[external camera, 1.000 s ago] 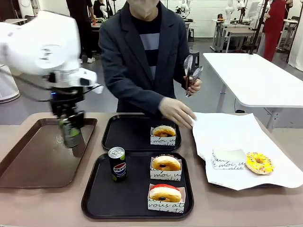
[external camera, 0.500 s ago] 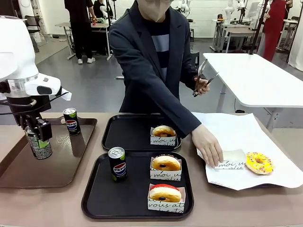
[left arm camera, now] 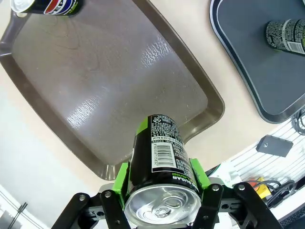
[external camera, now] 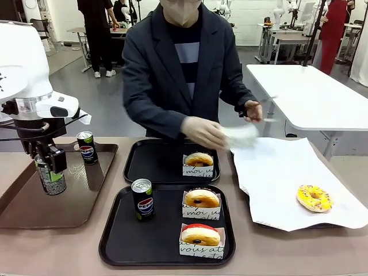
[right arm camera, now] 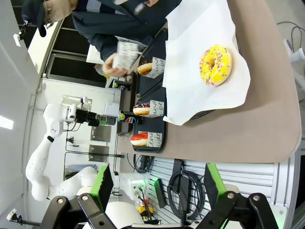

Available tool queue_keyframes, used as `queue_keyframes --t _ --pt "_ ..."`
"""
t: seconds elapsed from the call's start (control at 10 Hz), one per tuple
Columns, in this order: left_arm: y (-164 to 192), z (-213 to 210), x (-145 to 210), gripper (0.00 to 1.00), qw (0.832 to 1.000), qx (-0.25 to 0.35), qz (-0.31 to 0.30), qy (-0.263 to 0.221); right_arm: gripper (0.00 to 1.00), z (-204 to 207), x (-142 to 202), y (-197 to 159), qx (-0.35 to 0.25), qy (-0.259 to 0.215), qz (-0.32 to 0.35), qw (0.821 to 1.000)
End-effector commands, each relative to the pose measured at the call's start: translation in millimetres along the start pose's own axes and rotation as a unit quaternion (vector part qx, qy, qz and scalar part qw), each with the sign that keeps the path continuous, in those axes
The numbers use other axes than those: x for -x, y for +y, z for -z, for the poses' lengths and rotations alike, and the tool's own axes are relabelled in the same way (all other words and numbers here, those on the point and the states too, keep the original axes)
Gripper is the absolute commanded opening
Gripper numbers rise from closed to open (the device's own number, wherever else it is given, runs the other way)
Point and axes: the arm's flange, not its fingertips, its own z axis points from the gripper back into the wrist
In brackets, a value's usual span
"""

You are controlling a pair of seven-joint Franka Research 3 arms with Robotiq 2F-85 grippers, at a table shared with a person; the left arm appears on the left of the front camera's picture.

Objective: Set up donuts and drinks on trays.
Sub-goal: Pick up one Pepsi coke from the Handle tray and place it on the Flat Tray without a Pepsi coke.

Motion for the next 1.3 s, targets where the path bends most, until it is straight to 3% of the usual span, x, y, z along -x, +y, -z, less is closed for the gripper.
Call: queue_keyframes --t 0.0,0.7,1.2 --pt "0.0 -7.0 -2.5 0.59 1.000 -0.001 -0.002 0.003 1.00 -6.7 7.5 0.0 -0.010 -0.008 -0.007 1.000" --pt "0.2 -1.8 -0.3 0.59 1.000 0.000 0.000 0.000 1.00 -6.7 7.5 0.0 -0.010 -0.008 -0.007 1.000" --pt "-22.7 -32.3 -68.4 0.59 1.000 0.022 0.010 -0.020 1.00 -6.7 7.5 0.0 -0.010 -0.008 -0.007 1.000"
